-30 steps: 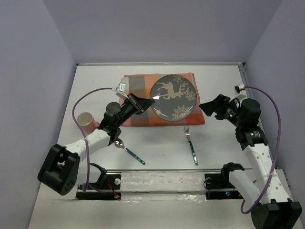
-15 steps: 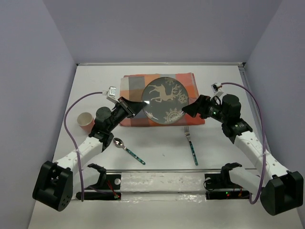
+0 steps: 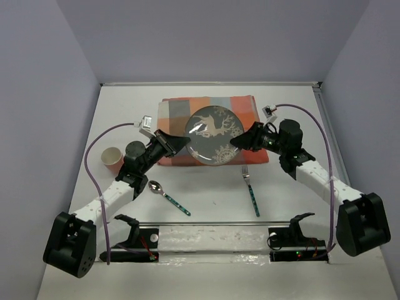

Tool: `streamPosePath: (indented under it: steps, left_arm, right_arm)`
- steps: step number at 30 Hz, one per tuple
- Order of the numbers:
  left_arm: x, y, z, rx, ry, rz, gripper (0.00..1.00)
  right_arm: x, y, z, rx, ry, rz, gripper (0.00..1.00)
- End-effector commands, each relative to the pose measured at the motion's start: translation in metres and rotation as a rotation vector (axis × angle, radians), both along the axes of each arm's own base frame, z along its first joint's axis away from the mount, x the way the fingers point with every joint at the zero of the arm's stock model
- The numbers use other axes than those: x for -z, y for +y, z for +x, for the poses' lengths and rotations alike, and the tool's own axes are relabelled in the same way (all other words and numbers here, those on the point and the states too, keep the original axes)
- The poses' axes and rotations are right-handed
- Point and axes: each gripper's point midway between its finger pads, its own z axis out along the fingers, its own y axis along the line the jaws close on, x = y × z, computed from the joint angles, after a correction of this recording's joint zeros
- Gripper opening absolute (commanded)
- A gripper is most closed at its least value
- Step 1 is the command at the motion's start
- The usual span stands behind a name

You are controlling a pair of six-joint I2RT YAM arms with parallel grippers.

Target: Set the dinner table for one person

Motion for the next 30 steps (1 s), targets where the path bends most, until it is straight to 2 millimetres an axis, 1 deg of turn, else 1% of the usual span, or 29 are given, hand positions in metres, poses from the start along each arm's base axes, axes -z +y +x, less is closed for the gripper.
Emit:
streamPosePath:
  steps: [1, 2, 3, 4, 5, 7, 8, 9, 10, 11, 12, 13, 14, 15, 16, 17, 18, 19, 20, 21, 22, 23, 24, 26, 27, 30]
  left_arm:
    - [-0.057, -0.006, -0.019, 0.081, -0.169, -0.124, 0.0]
    - [-0.054, -0.004, -0.019, 0.074, -0.167, -0.106, 0.0]
    - [-0.057, -0.004, -0.018, 0.068, -0.177, -0.09, 0.0]
    - [-0.057, -0.003, -0.016, 0.055, -0.179, -0.065, 0.02]
    - [-0.057, 0.002, -0.012, 0.022, -0.187, 0.007, 0.28]
    - [-0.059, 0.012, -0.006, -0.043, -0.201, 0.109, 0.6]
    - [-0.044, 0.03, 0.0, -0.136, -0.129, 0.205, 0.84]
    - [-0.061, 0.047, 0.008, -0.221, -0.19, 0.325, 0.94]
    - [-0.063, 0.071, 0.016, -0.354, -0.175, 0.396, 0.99]
    - [-0.06, 0.088, 0.01, -0.408, -0.142, 0.459, 0.99]
    - [-0.078, 0.099, 0.007, -0.451, -0.19, 0.495, 0.99]
    - [-0.084, 0.11, 0.003, -0.497, -0.195, 0.514, 0.99]
    - [-0.093, 0.116, -0.002, -0.521, -0.221, 0.526, 0.99]
    - [-0.115, 0.125, -0.011, -0.556, -0.275, 0.517, 0.99]
    - [-0.115, 0.135, -0.014, -0.586, -0.285, 0.579, 0.99]
    - [-0.117, 0.141, -0.015, -0.612, -0.297, 0.604, 0.99]
    - [-0.119, 0.148, -0.018, -0.639, -0.307, 0.615, 0.99]
    - [-0.111, 0.152, -0.016, -0.664, -0.302, 0.633, 0.99]
    - [-0.093, 0.149, -0.016, -0.639, -0.288, 0.648, 0.99]
    - [-0.094, 0.149, -0.015, -0.647, -0.305, 0.631, 0.99]
    - [-0.088, 0.142, -0.012, -0.607, -0.3, 0.641, 0.99]
    - [-0.09, 0.142, -0.013, -0.602, -0.301, 0.641, 0.99]
    - [-0.087, 0.14, -0.011, -0.587, -0.297, 0.653, 0.99]
    - [-0.087, 0.138, -0.01, -0.581, -0.301, 0.656, 0.99]
    - [-0.088, 0.139, -0.012, -0.582, -0.307, 0.65, 0.99]
    - [-0.09, 0.14, -0.014, -0.589, -0.317, 0.643, 0.99]
  right_arm:
    - [-0.03, 0.022, 0.009, -0.053, -0.066, 0.11, 0.11]
    - [-0.033, 0.022, 0.013, -0.029, -0.056, 0.13, 0.0]
    - [-0.034, 0.023, 0.014, -0.019, -0.052, 0.136, 0.0]
    - [-0.033, 0.022, 0.017, 0.001, -0.039, 0.142, 0.0]
    - [-0.035, 0.02, 0.024, 0.04, -0.028, 0.153, 0.0]
    - [-0.037, 0.02, 0.031, 0.062, -0.019, 0.159, 0.0]
    - [-0.037, 0.02, 0.04, 0.086, -0.005, 0.159, 0.0]
    - [-0.037, 0.021, 0.044, 0.091, -0.002, 0.158, 0.0]
    - [-0.039, 0.022, 0.048, 0.092, -0.001, 0.161, 0.0]
    - [-0.034, 0.023, 0.056, 0.107, 0.016, 0.158, 0.0]
    - [-0.041, 0.025, 0.063, 0.113, 0.007, 0.166, 0.0]
    - [-0.041, 0.026, 0.069, 0.123, 0.005, 0.167, 0.0]
    - [-0.041, 0.027, 0.075, 0.131, 0.007, 0.165, 0.0]
    - [-0.038, 0.031, 0.087, 0.135, 0.015, 0.165, 0.0]
    - [-0.039, 0.034, 0.092, 0.131, 0.015, 0.172, 0.0]
    - [-0.038, 0.034, 0.098, 0.142, 0.016, 0.175, 0.0]
    - [-0.028, 0.036, 0.107, 0.156, 0.034, 0.169, 0.0]
    - [-0.033, 0.038, 0.115, 0.167, 0.025, 0.181, 0.0]
    - [-0.019, 0.04, 0.124, 0.175, 0.051, 0.168, 0.0]
    - [-0.016, 0.041, 0.131, 0.184, 0.058, 0.166, 0.0]
    - [-0.02, 0.046, 0.137, 0.172, 0.058, 0.178, 0.0]
    - [-0.017, 0.048, 0.142, 0.169, 0.066, 0.178, 0.0]
    - [-0.002, 0.05, 0.148, 0.175, 0.093, 0.166, 0.0]
    - [0.006, 0.052, 0.155, 0.185, 0.11, 0.166, 0.0]
    - [0.006, 0.051, 0.16, 0.198, 0.106, 0.166, 0.0]
    - [0.02, 0.055, 0.168, 0.204, 0.132, 0.166, 0.0]
